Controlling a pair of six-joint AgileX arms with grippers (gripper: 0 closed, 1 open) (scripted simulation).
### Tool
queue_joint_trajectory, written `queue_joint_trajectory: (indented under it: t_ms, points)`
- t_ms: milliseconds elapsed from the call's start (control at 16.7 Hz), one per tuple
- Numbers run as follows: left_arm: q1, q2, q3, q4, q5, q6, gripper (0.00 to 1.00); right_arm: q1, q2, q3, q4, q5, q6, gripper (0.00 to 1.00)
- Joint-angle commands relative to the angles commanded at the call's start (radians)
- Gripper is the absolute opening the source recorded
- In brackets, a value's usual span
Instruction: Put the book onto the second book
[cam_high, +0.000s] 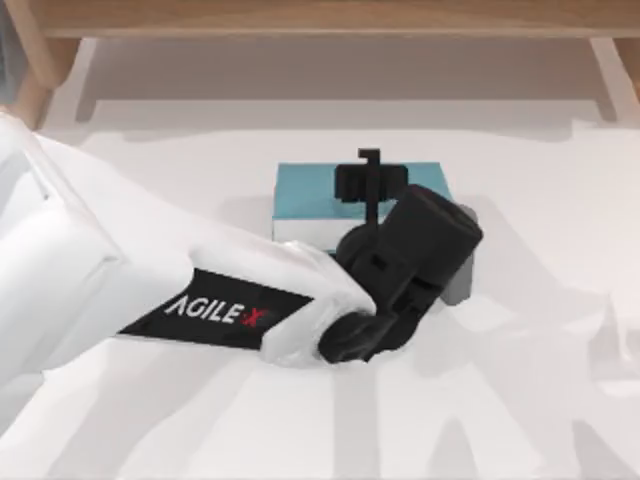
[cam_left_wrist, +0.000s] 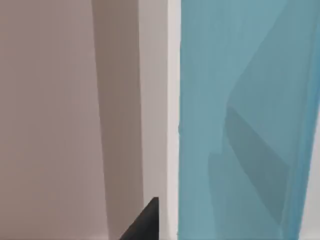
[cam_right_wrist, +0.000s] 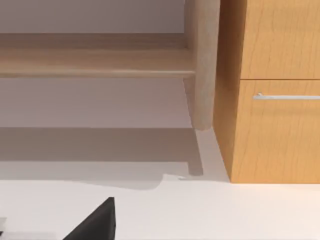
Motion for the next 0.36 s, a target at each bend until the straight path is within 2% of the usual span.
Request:
queue_joint_trajectory:
  t_ms: [360]
  points:
    - [0.000,0.000,0.000,0.000,0.000,0.000,1.00,0.000,0.000,0.000,0.000,0.000,0.000,1.00]
